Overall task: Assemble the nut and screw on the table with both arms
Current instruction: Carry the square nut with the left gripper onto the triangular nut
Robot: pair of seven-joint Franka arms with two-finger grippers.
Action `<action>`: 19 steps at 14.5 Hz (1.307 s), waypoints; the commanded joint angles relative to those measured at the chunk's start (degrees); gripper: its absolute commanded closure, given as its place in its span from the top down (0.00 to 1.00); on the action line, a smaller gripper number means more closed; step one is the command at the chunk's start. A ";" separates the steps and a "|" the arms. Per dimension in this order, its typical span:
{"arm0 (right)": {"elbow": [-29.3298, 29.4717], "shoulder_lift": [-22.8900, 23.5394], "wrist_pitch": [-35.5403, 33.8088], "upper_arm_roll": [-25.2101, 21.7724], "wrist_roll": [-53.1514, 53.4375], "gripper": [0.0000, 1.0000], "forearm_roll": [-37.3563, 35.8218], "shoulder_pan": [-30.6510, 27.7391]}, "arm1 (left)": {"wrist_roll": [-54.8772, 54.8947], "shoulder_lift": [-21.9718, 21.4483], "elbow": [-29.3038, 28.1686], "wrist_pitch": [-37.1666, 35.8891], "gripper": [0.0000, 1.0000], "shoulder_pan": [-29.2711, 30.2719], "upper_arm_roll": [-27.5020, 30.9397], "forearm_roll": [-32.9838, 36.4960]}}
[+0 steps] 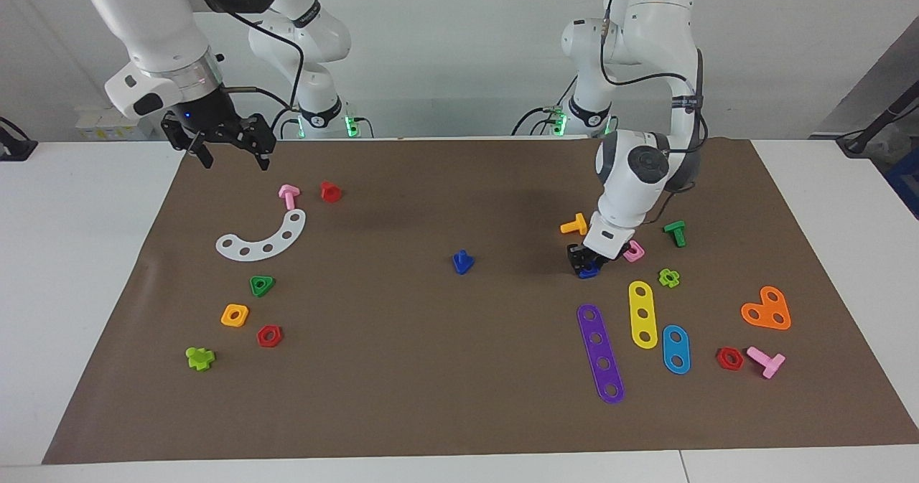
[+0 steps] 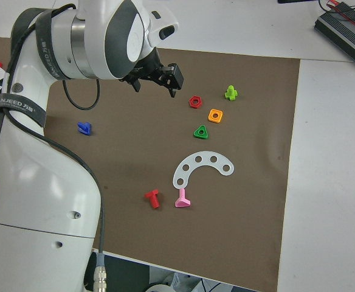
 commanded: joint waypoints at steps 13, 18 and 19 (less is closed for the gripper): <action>-1.48 -1.30 0.33 0.32 -1.56 1.00 1.06 -0.70 | -25.29 8.66 18.64 -7.59 0.00 -22.73 0.66 -1.37; -1.48 -1.30 0.33 0.32 -1.56 1.00 1.06 -0.70 | -26.34 9.71 17.59 -6.27 0.00 -24.14 0.75 -1.28; -1.48 -1.30 0.33 0.32 -1.56 1.00 1.15 -0.70 | -26.34 9.71 17.58 -6.18 0.00 -24.06 0.75 -1.28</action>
